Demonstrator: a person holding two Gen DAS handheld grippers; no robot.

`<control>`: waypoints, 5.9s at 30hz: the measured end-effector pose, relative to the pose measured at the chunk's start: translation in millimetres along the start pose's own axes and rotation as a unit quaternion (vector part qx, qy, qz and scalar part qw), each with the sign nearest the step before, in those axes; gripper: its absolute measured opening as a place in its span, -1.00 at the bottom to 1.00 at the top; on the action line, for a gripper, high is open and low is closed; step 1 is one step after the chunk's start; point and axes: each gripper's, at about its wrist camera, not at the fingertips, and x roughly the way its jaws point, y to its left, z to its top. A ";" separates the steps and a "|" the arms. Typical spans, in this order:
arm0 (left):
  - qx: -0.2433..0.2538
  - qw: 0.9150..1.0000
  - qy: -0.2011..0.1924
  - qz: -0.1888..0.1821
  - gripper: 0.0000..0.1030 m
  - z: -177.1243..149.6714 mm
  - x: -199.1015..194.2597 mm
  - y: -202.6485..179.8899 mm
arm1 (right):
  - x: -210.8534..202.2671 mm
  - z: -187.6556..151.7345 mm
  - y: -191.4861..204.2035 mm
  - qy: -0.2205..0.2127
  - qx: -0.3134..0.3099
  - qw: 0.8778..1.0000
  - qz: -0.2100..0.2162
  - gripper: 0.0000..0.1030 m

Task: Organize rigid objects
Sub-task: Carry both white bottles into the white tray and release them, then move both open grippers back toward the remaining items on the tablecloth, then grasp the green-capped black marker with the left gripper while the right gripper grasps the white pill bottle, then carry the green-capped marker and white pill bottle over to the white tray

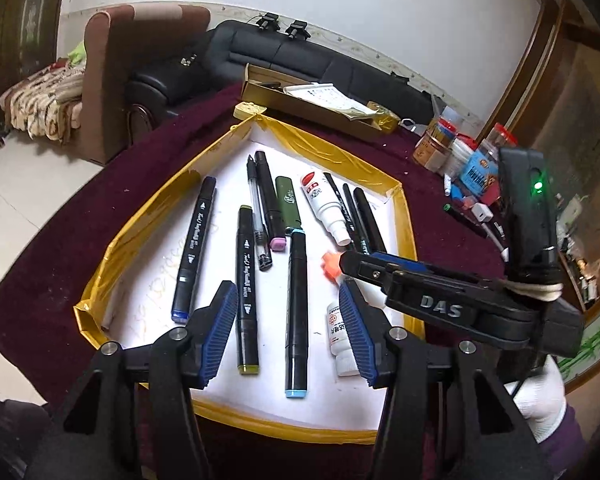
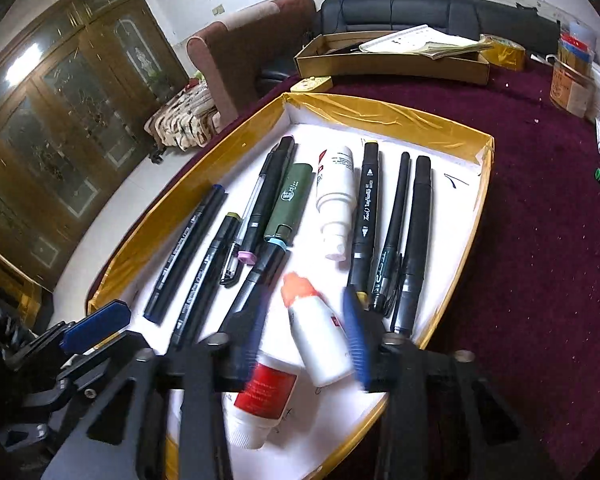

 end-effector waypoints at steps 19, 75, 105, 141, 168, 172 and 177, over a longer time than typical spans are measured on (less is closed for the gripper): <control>0.118 0.988 -0.008 0.098 0.12 -6.1 -0.6 -55.8 | -46.1 -16.1 -46.8 -0.064 0.064 0.996 0.014 -0.14; 0.233 0.962 0.070 -0.121 0.18 46.3 100.7 -304.4 | -178.2 -38.3 -437.0 -0.186 0.367 0.901 -0.138 -0.06; 0.448 0.883 0.100 -0.102 -0.74 37.6 283.8 -404.1 | -148.1 -25.1 -416.6 -0.139 0.272 0.925 -0.225 -0.20; 0.203 0.957 0.178 -0.106 -0.75 -30.3 144.9 -263.1 | -144.3 -36.3 -400.5 -0.156 0.264 0.936 -0.171 -0.43; 0.158 0.978 0.101 -0.096 -0.02 -30.6 87.0 -196.7 | -150.9 -113.6 -274.9 -0.091 0.245 0.960 -0.104 -0.17; 0.200 0.974 0.088 -0.063 0.02 -34.1 94.0 -216.3 | -149.6 -107.8 -275.4 -0.101 0.244 0.957 -0.121 -0.16; 0.236 0.967 0.089 -0.029 0.02 -37.9 116.6 -240.7 | -145.9 -99.9 -280.6 -0.117 0.254 0.950 -0.136 -0.16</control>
